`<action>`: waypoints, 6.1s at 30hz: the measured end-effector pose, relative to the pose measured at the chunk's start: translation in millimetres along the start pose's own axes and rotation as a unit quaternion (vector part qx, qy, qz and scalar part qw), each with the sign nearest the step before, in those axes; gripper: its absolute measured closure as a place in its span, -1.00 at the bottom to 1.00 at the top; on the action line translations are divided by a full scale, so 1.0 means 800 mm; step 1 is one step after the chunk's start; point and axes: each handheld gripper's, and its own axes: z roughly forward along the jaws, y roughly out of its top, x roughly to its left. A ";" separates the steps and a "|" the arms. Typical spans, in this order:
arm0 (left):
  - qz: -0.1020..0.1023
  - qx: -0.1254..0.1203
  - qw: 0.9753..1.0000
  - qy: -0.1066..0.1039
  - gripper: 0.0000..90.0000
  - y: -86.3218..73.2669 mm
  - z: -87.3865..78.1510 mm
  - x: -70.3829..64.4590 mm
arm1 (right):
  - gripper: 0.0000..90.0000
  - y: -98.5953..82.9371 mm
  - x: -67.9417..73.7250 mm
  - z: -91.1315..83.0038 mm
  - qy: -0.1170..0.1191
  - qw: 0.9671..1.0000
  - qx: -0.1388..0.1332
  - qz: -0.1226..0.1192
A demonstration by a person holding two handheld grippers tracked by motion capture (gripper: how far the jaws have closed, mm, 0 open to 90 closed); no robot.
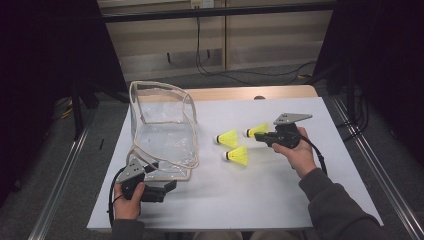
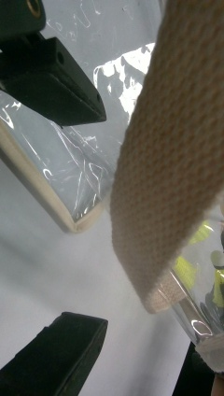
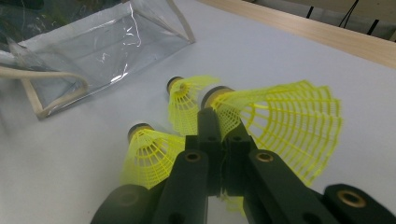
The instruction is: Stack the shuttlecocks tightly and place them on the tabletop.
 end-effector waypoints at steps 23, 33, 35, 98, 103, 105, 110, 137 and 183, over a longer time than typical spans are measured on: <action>0.000 0.000 1.000 0.001 -0.94 0.000 0.000 0.000 | 0.97 0.005 -0.001 0.017 -0.001 1.000 0.003 0.004; 0.002 0.000 1.000 0.000 -0.94 0.000 0.000 0.000 | 0.97 0.006 0.000 0.025 0.000 1.000 0.009 0.002; 0.002 0.000 1.000 0.000 -0.94 0.000 0.000 0.000 | 0.97 0.006 -0.001 0.026 0.002 1.000 0.010 0.003; 0.000 -0.003 1.000 -0.007 -0.94 0.000 0.001 -0.001 | 0.96 0.006 -0.001 0.072 0.008 0.999 0.041 -0.002; -0.001 -0.003 1.000 -0.006 -0.94 0.000 0.001 -0.002 | 0.96 0.006 -0.001 0.074 0.008 0.999 0.041 -0.002; -0.001 -0.003 1.000 -0.005 -0.94 0.000 0.001 -0.002 | 0.96 0.006 -0.001 0.074 0.005 0.999 0.043 -0.005; -0.001 -0.002 1.000 -0.005 -0.94 0.000 0.000 -0.002 | 0.96 0.008 -0.002 0.074 0.005 0.999 0.042 -0.002; 0.001 -0.001 1.000 -0.005 -0.94 -0.001 -0.001 -0.002 | 0.96 0.012 -0.002 0.079 -0.001 0.999 0.038 -0.006; 0.002 -0.001 1.000 -0.005 -0.94 -0.001 0.000 -0.003 | 0.96 0.010 -0.001 0.100 0.012 0.999 0.039 0.006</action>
